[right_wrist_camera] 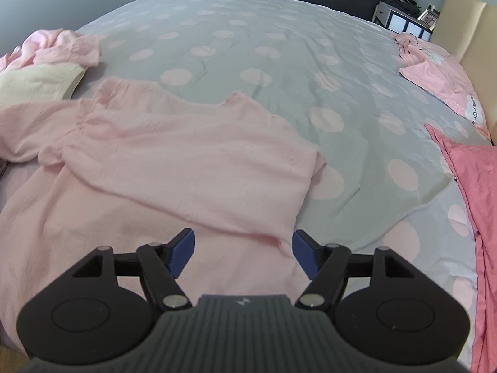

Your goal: Fold clothes

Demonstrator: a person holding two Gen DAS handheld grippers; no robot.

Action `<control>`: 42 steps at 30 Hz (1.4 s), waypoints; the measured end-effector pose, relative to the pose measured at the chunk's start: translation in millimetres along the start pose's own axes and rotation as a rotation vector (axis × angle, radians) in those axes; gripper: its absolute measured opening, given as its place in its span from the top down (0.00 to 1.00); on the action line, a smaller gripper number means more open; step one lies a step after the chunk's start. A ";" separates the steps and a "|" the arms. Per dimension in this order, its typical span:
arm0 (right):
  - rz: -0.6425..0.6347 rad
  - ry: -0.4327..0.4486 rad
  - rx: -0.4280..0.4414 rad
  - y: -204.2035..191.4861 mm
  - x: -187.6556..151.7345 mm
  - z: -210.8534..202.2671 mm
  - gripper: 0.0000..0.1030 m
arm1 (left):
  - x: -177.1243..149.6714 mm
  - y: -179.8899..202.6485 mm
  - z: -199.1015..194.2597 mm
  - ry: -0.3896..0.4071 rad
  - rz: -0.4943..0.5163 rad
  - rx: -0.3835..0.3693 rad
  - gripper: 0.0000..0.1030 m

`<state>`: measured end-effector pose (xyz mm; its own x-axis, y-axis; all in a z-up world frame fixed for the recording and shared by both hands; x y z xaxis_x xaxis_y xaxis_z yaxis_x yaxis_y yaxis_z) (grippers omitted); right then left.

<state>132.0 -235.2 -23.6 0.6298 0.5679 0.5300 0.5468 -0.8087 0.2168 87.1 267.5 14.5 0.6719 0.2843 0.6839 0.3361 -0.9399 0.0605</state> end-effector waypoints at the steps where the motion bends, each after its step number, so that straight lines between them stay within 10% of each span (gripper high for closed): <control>1: -0.010 -0.002 -0.002 -2.5 -3.1 -3.0 0.30 | -3.9 -4.7 -2.0 -0.006 0.002 0.004 0.50; 8: 0.057 0.028 -0.030 12.7 -15.2 -29.8 0.29 | -28.4 -11.9 3.0 -0.111 0.036 0.021 0.50; 16: 0.200 0.065 -0.030 34.5 -32.2 -51.3 0.26 | -26.2 -12.3 18.4 -0.166 -0.080 -0.029 0.96; 28: 0.105 -0.024 0.027 22.4 -30.0 -23.7 0.26 | 24.8 93.4 -35.9 -0.029 -0.062 -0.351 0.97; 42: 0.116 -0.037 0.026 39.2 -22.4 -11.9 0.25 | -2.5 248.8 10.7 -0.208 0.187 -0.478 0.96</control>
Point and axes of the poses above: each gripper's, at about its wrist camera, not at the fingertips, and z roughly the way its jaws point, y to its right, x to its top, the point moved 4 cm from there along z, roughly the way its jaws point, and after that the axes turned 15 degrees about -z, right-handed, at the moved point
